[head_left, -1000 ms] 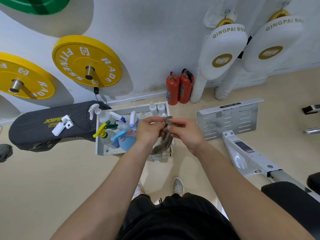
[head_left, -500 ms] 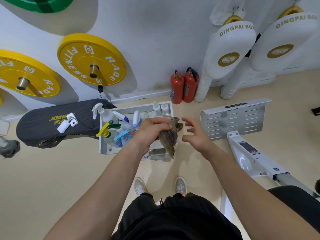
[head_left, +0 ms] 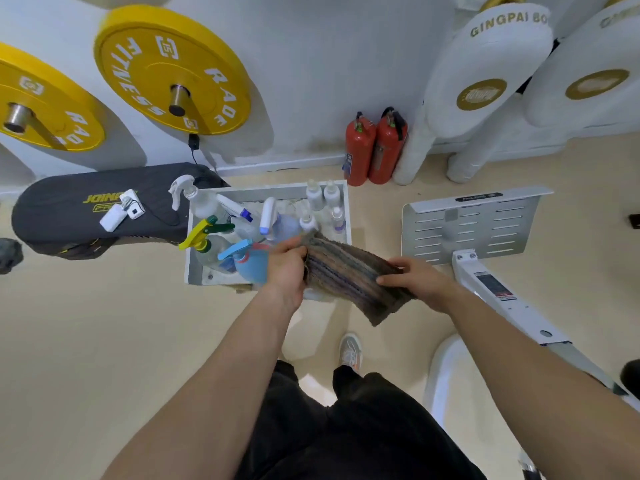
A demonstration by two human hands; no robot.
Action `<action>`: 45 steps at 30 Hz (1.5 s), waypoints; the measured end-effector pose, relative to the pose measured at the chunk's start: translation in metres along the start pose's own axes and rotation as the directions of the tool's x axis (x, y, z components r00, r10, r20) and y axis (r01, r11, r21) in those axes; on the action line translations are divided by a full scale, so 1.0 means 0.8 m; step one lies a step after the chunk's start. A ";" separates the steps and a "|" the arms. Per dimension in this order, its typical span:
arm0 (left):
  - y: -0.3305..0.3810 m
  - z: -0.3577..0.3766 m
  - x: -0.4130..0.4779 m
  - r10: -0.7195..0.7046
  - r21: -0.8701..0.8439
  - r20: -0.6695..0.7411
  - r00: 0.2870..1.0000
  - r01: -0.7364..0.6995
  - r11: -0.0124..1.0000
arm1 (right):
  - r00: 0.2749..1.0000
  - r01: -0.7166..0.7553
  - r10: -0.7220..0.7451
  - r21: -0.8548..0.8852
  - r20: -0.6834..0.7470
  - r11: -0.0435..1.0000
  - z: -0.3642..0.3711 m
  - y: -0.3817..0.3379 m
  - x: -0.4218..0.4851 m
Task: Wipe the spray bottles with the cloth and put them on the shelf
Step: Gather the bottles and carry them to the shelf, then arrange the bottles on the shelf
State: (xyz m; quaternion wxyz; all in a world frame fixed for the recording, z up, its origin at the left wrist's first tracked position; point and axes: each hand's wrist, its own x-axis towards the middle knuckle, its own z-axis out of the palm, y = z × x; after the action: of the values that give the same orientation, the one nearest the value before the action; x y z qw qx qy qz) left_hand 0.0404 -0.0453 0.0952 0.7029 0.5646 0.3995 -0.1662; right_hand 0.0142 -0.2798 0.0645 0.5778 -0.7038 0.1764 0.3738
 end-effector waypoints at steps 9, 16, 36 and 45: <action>-0.062 0.018 0.051 0.328 0.579 -0.105 0.939 -0.211 0.788 | 0.952 0.002 -0.072 -0.227 -0.296 0.974 -0.016 -0.022 0.090; -0.070 0.014 0.089 0.145 0.748 0.078 0.986 -0.154 0.645 | 0.907 -0.179 -0.024 -0.436 -0.420 0.882 -0.006 -0.024 0.128; 0.044 -0.211 0.029 -0.090 0.784 0.046 0.995 0.020 0.621 | 0.888 0.303 -0.431 -0.503 -0.159 0.809 0.196 -0.191 0.058; 0.161 -0.299 0.077 0.193 0.631 -0.066 0.979 -0.109 0.768 | 0.874 0.363 -0.485 -0.687 0.017 0.629 0.278 -0.310 0.123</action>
State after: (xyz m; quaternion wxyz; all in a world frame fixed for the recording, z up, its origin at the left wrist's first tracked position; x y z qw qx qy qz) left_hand 0.0777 0.2290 0.1237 0.4607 0.8048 0.3190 -0.1954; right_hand 0.1761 0.0153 0.1496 0.3391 -0.9138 -0.0930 0.2032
